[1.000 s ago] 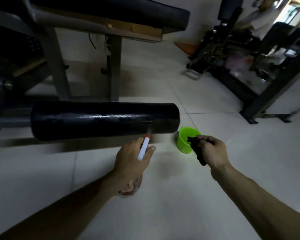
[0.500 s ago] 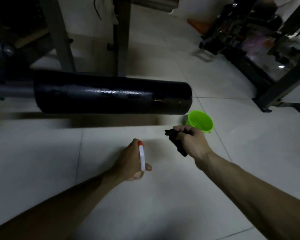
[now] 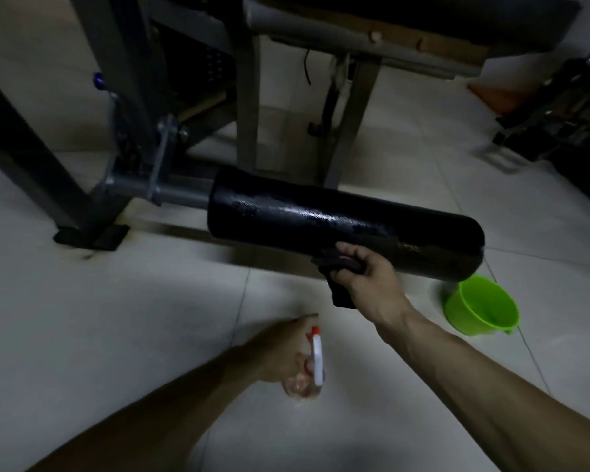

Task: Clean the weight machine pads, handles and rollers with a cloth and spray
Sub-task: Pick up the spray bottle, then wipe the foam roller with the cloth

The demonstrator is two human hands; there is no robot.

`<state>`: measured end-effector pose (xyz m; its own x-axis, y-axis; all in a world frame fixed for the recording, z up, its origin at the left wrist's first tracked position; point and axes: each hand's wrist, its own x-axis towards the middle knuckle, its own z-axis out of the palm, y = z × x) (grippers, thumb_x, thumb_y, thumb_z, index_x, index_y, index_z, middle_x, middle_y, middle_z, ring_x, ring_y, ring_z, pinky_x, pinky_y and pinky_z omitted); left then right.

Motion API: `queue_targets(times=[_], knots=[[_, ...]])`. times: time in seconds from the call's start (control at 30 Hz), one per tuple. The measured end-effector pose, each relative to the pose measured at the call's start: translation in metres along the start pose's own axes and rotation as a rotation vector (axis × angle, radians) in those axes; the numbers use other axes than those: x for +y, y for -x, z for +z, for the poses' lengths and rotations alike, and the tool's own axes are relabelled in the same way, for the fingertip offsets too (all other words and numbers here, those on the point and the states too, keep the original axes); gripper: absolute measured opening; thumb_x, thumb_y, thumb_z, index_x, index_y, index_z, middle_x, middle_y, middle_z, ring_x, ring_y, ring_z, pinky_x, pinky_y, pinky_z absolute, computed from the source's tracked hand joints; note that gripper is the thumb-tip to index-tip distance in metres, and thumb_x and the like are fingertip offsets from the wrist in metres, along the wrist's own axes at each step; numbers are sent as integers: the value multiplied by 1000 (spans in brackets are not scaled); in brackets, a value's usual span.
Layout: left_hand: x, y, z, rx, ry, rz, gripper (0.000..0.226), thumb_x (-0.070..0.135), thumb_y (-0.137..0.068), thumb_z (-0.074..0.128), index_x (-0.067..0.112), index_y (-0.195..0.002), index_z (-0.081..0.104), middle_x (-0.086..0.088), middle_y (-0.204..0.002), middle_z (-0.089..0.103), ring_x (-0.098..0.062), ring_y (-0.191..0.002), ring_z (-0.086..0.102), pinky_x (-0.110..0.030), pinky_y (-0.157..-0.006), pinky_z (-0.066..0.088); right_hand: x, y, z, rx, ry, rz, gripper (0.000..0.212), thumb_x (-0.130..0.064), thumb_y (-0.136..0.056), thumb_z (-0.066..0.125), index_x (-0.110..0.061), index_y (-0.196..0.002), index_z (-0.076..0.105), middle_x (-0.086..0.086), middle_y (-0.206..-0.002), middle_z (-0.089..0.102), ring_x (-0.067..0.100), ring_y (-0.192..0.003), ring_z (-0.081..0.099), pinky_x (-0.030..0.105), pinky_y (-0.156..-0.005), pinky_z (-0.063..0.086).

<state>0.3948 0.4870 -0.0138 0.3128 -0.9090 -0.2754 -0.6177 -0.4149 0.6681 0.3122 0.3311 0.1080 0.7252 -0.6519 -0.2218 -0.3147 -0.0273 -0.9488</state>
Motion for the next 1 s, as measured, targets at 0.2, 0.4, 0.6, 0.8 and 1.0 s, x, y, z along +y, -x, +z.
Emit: queue_targets(times=[0.2, 0.4, 0.6, 0.8, 1.0], knots=[[2, 23, -128, 1092, 56, 4, 25, 23, -91, 70, 27, -116, 68, 9, -108, 68, -6, -94, 62, -27, -80, 56, -47, -42, 11, 126, 397, -597, 66, 7, -86, 65, -21, -145, 56, -6, -137, 61, 9, -128, 54, 28, -114, 41], [-35, 11, -177, 1045, 447, -226, 71, 20, -82, 83, 20, -145, 50, 2, -135, 56, -16, -119, 55, -35, -99, 49, -39, -80, 14, 58, 1010, -713, 71, -48, -93, 59, -22, -156, 41, 3, -159, 41, 25, -148, 33, 57, -123, 22], [-60, 5, -174, 949, 514, -115, 60, 5, -88, 73, 19, -143, 55, 5, -134, 61, 1, -109, 61, -18, -93, 54, -34, -103, 41, 159, 841, -910, 38, -19, -101, 62, -16, -139, 62, 6, -140, 61, 27, -132, 56, 54, -117, 37], [-66, 8, -181, 900, 418, -106, 21, 10, -96, 59, 18, -115, 66, 0, -115, 66, -14, -104, 64, -40, -88, 59, -63, -119, 170, -46, 796, -1167, 36, -22, -100, 53, -11, -130, 70, 8, -134, 67, 28, -129, 59, 35, -122, 28], [-59, 2, -183, 938, 387, -123, 24, 18, -103, 44, 17, -115, 65, -3, -113, 62, -15, -100, 60, -29, -85, 54, -56, -116, 132, -139, 955, -1228, 37, -12, -95, 64, -14, -131, 69, 5, -144, 62, 25, -142, 49, 41, -123, 32]])
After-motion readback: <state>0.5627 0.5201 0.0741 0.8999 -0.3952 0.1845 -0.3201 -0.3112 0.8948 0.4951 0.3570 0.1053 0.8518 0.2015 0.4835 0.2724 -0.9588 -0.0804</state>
